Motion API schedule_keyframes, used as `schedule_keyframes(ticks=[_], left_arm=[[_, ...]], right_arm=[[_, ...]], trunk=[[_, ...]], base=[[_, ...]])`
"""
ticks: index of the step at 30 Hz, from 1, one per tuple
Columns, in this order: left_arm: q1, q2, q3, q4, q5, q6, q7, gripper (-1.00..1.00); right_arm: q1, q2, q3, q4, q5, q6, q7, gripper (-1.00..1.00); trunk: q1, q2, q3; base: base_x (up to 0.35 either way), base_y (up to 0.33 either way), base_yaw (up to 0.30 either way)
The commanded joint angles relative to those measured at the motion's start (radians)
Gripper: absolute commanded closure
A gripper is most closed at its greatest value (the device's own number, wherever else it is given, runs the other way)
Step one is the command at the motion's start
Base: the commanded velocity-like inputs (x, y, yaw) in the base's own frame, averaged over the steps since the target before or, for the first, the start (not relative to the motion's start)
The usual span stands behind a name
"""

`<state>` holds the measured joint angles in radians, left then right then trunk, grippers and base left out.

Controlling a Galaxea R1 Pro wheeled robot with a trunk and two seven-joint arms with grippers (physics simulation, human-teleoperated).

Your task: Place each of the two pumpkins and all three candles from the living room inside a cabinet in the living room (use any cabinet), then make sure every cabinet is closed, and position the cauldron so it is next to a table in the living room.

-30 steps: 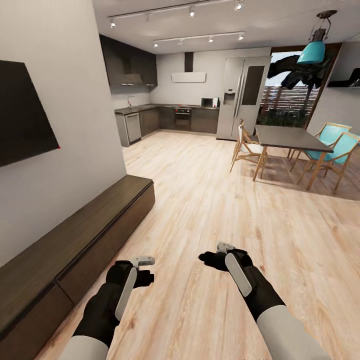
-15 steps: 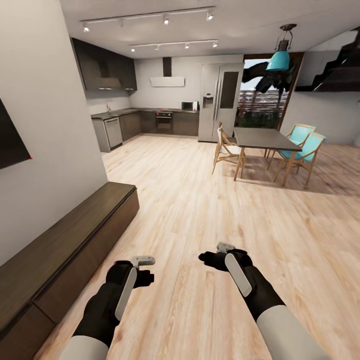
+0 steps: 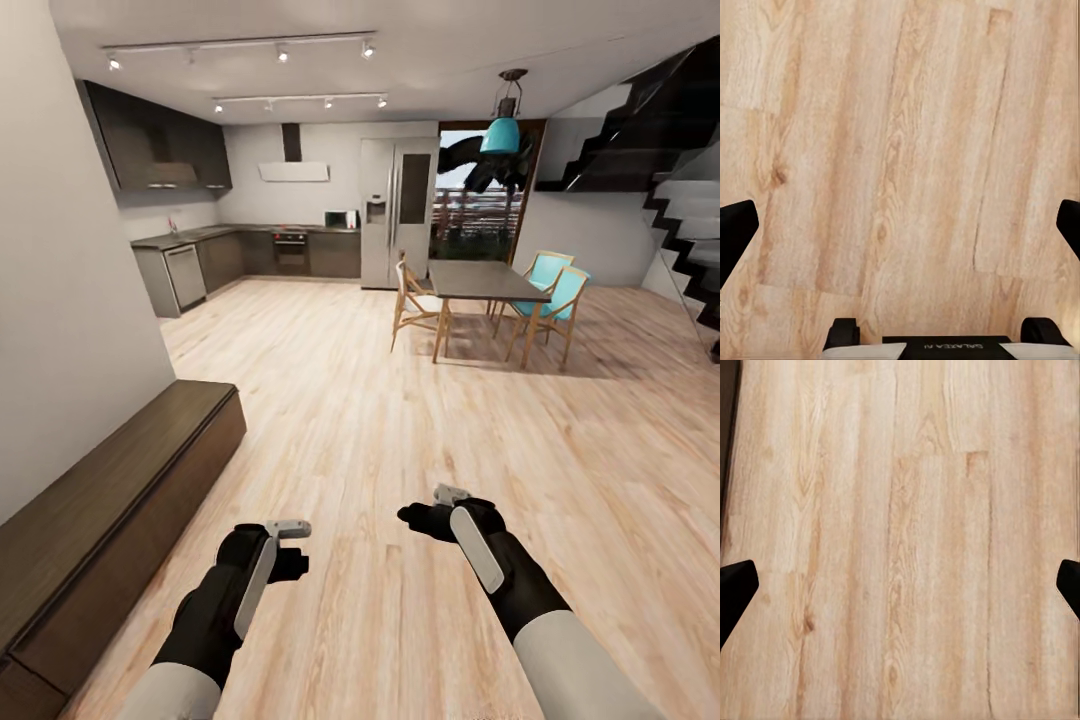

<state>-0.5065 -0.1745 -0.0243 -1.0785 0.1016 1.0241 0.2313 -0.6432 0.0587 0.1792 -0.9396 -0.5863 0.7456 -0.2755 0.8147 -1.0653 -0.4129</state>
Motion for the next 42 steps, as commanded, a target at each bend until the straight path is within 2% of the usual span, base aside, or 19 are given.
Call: schedule_keyframes(ticks=[1, 4, 10, 15, 17, 19, 23, 25, 28, 32, 38, 42], left_arm=[[-0.008, 0.0, 0.0, 0.013, 0.01, 0.003, 0.01, -1.0], [-0.028, 0.002, 0.001, 0.058, 0.009, 0.0, 0.011, -1.0], [-0.062, 0.046, 0.002, 0.113, 0.01, -0.003, 0.01, -1.0], [-0.115, 0.063, 0.027, 0.217, 0.008, -0.015, 0.009, -1.0], [-0.129, 0.115, 0.063, 0.37, 0.009, -0.145, 0.008, -1.0], [-0.142, 0.153, 0.075, 0.441, 0.01, -0.195, 0.006, -1.0], [-0.154, 0.178, 0.08, 0.477, 0.01, -0.223, 0.001, -1.0], [-0.155, 0.189, 0.081, 0.48, 0.01, -0.226, 0.001, -1.0], [-0.156, 0.194, 0.081, 0.482, 0.01, -0.228, 0.002, -1.0], [-0.156, 0.194, 0.082, 0.482, 0.009, -0.228, 0.003, -1.0], [-0.156, 0.193, 0.075, 0.478, 0.011, -0.234, -0.003, -1.0], [-0.156, 0.195, 0.077, 0.477, 0.01, -0.278, -0.004, -1.0]], right_arm=[[-0.001, 0.0, 0.002, -0.001, -0.01, 0.002, -0.01, -1.0], [-0.001, 0.0, 0.001, 0.001, -0.009, 0.001, -0.011, -1.0], [-0.001, -0.005, -0.001, 0.006, -0.01, 0.0, -0.011, -1.0], [0.0, -0.005, -0.001, 0.007, -0.01, -0.001, -0.011, -1.0], [0.0, -0.002, -0.001, 0.007, -0.01, -0.003, -0.012, -1.0], [0.0, 0.001, -0.001, 0.008, -0.01, -0.004, -0.015, -1.0], [0.0, 0.004, 0.0, 0.016, -0.01, -0.007, -0.018, -1.0], [0.0, 0.005, 0.001, 0.076, -0.01, -0.034, -0.019, -1.0], [0.0, -0.001, 0.001, 0.143, -0.008, -0.07, -0.021, -1.0], [0.0, -0.011, -0.006, 0.16, -0.009, -0.075, -0.019, -1.0], [0.0, -0.01, -0.021, 0.166, -0.008, -0.077, -0.022, -1.0], [0.0, -0.011, -0.023, 0.161, -0.007, -0.079, -0.015, -1.0]], trunk=[[-0.004, 0.006, 0.003], [-0.015, 0.027, 0.016], [-0.038, 0.069, 0.041], [-0.058, 0.104, 0.062], [-0.065, 0.118, 0.071], [-0.073, 0.132, 0.079], [-0.088, 0.16, 0.096], [-0.096, 0.174, 0.105], [-0.107, 0.195, 0.117], [-0.123, 0.223, 0.134], [-0.123, 0.223, 0.14], [-0.123, 0.223, 0.142]], base=[[0.0, 0.0, -0.244], [0.0, 0.0, -0.244], [0.0, 0.0, -0.244], [0.0, 0.0, -0.244], [0.0, 0.0, -0.241], [0.0, 0.0, -0.238], [0.0, 0.0, -0.23], [0.0, 0.0, -0.221], [0.0, 0.0, -0.219], [0.0, 0.0, -0.218], [0.0, 0.0, -0.218], [0.18, 0.0, -0.091]])
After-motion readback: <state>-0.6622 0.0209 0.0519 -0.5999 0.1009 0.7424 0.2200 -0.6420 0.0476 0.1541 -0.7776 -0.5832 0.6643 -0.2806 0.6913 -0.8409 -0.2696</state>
